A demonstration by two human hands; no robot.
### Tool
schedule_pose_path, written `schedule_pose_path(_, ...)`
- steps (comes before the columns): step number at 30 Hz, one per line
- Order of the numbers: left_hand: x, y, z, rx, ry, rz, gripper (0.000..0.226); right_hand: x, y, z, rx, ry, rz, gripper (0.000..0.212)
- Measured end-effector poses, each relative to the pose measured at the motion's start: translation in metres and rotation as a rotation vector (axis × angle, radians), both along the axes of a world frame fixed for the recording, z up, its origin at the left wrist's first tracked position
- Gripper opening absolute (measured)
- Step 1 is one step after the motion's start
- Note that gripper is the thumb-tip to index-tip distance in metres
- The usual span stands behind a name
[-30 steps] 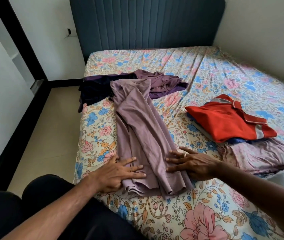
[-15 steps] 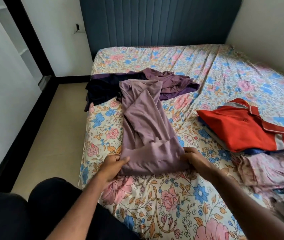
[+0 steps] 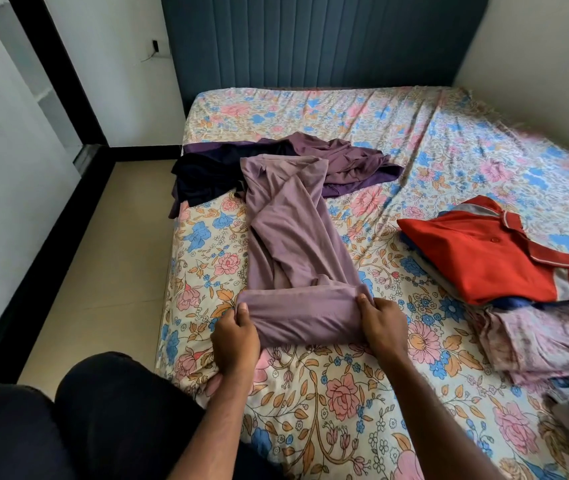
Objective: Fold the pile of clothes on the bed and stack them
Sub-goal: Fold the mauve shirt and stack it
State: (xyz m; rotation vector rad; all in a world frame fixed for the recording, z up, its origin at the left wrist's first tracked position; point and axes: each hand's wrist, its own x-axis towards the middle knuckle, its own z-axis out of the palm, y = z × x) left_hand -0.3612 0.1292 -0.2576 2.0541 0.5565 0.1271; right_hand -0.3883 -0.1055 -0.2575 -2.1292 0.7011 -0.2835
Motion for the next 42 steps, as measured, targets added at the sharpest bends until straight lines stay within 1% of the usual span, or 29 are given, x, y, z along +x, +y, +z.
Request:
schedule_pose_path(3, -0.002, 0.001, -0.002, 0.052, -0.082, -0.073, 0.037, 0.000, 0.000, 0.001, 0.023, -0.010, -0.024, 0.047)
schedule_pose_path(5, -0.007, 0.005, -0.006, 0.070, -0.165, -0.158, 0.038, -0.001, -0.002, -0.002, 0.047, -0.033, -0.052, 0.038)
schedule_pose_path(6, -0.008, 0.008, -0.008, 0.046, -0.197, -0.194, 0.036, -0.002, -0.003, -0.003, 0.074, -0.057, -0.057, 0.035)
schedule_pose_path(9, -0.009, 0.019, -0.014, -0.111, -0.254, -0.265, 0.033, -0.003, -0.005, -0.006, 0.135, -0.122, -0.032, 0.035)
schedule_pose_path(11, -0.012, 0.022, -0.014, -0.139, -0.277, -0.282, 0.033, -0.004, -0.004, -0.007, 0.132, -0.145, -0.024, 0.033)
schedule_pose_path(13, -0.011, 0.018, -0.014, -0.090, -0.259, -0.262, 0.030, -0.002, -0.005, -0.008, 0.134, -0.143, -0.035, 0.035)
schedule_pose_path(15, -0.008, 0.013, -0.014, -0.007, -0.201, -0.234, 0.030, 0.002, -0.007, -0.007, 0.103, -0.096, -0.055, 0.035)
schedule_pose_path(18, -0.001, 0.010, -0.015, 0.109, -0.122, -0.232, 0.027, 0.007, -0.007, -0.003, 0.084, -0.029, -0.101, 0.027)
schedule_pose_path(20, 0.000, 0.011, -0.014, 0.115, -0.114, -0.242, 0.023, 0.007, -0.005, -0.001, 0.085, -0.023, -0.163, 0.025)
schedule_pose_path(22, -0.005, 0.015, -0.012, 0.044, -0.172, -0.246, 0.019, 0.002, -0.005, 0.000, 0.081, -0.057, -0.211, 0.027)
schedule_pose_path(24, -0.013, 0.024, -0.013, -0.022, -0.292, -0.274, 0.029, -0.010, -0.006, 0.001, 0.116, -0.184, -0.183, 0.029)
schedule_pose_path(25, -0.016, 0.030, -0.015, -0.016, -0.350, -0.316, 0.038, -0.017, -0.009, 0.002, 0.139, -0.253, -0.116, 0.030)
schedule_pose_path(27, -0.019, 0.045, -0.022, 0.067, -0.428, -0.453, 0.054, -0.034, -0.019, 0.002, 0.119, -0.317, 0.126, 0.034)
schedule_pose_path(28, -0.020, 0.053, -0.026, 0.101, -0.438, -0.535, 0.058, -0.043, -0.026, 0.001, 0.054, -0.297, 0.270, 0.039)
schedule_pose_path(30, -0.021, 0.065, -0.031, 0.139, -0.414, -0.681, 0.058, -0.059, -0.041, -0.004, -0.129, -0.181, 0.493, 0.052)
schedule_pose_path(31, -0.021, 0.068, -0.035, 0.187, -0.405, -0.727, 0.057, -0.064, -0.047, -0.005, -0.211, -0.107, 0.543, 0.058)
schedule_pose_path(32, -0.020, 0.069, -0.037, 0.253, -0.400, -0.759, 0.057, -0.068, -0.050, -0.006, -0.266, -0.047, 0.557, 0.061)
schedule_pose_path(34, -0.021, 0.067, -0.038, 0.348, -0.374, -0.776, 0.057, -0.071, -0.052, -0.005, -0.325, 0.023, 0.546, 0.060)
schedule_pose_path(36, -0.020, 0.062, -0.037, 0.446, -0.351, -0.743, 0.061, -0.069, -0.049, -0.001, -0.404, 0.025, 0.551, 0.054)
schedule_pose_path(38, -0.019, 0.058, -0.038, 0.582, -0.317, -0.731, 0.069, -0.063, -0.046, -0.001, -0.493, 0.023, 0.567, 0.045)
schedule_pose_path(39, -0.020, 0.056, -0.038, 0.649, -0.292, -0.746, 0.073, -0.061, -0.046, -0.001, -0.496, 0.018, 0.566, 0.041)
schedule_pose_path(40, -0.020, 0.055, -0.039, 0.699, -0.270, -0.759, 0.077, -0.058, -0.046, -0.002, -0.456, 0.011, 0.552, 0.038)
schedule_pose_path(42, -0.020, 0.053, -0.039, 0.726, -0.267, -0.754, 0.080, -0.051, -0.047, -0.003, -0.354, -0.057, 0.514, 0.030)
